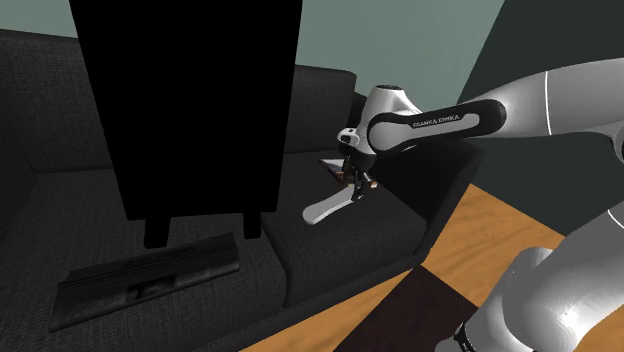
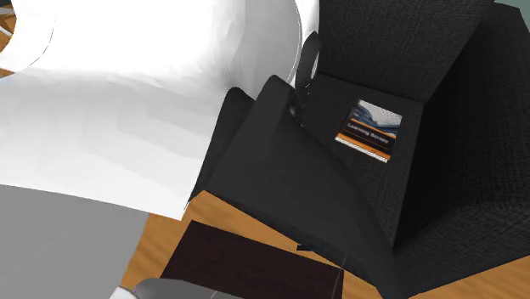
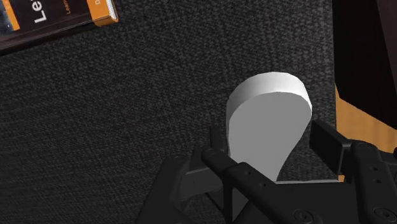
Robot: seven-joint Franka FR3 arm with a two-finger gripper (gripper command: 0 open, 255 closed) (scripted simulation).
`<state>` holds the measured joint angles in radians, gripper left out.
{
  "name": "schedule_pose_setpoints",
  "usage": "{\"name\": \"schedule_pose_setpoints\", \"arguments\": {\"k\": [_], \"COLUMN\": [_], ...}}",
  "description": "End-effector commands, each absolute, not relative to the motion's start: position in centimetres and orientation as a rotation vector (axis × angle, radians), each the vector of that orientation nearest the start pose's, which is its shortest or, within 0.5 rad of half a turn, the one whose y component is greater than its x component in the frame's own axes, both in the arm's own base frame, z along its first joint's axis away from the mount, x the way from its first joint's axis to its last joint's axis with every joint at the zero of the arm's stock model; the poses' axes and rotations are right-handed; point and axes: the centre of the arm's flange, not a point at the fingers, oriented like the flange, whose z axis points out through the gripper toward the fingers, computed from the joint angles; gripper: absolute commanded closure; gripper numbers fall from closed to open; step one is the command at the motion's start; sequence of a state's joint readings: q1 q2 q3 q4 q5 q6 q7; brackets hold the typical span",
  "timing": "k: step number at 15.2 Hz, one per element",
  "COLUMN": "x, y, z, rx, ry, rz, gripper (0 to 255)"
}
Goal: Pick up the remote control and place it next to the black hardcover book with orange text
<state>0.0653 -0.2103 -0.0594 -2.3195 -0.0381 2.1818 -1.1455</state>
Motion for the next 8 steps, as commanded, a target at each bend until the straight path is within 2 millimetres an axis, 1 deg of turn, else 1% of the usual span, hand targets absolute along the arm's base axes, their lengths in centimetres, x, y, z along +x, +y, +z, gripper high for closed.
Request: {"name": "schedule_pose_setpoints", "arguments": {"k": [1,8], "x": [47.2,43.8], "y": [-2.3,-10.9], "z": [43.6,43.6], "rx": [-2.660,-2.660], "ry": [-1.770,-1.770], "rz": [-0.081,-0.081], "gripper": [255,255]}}
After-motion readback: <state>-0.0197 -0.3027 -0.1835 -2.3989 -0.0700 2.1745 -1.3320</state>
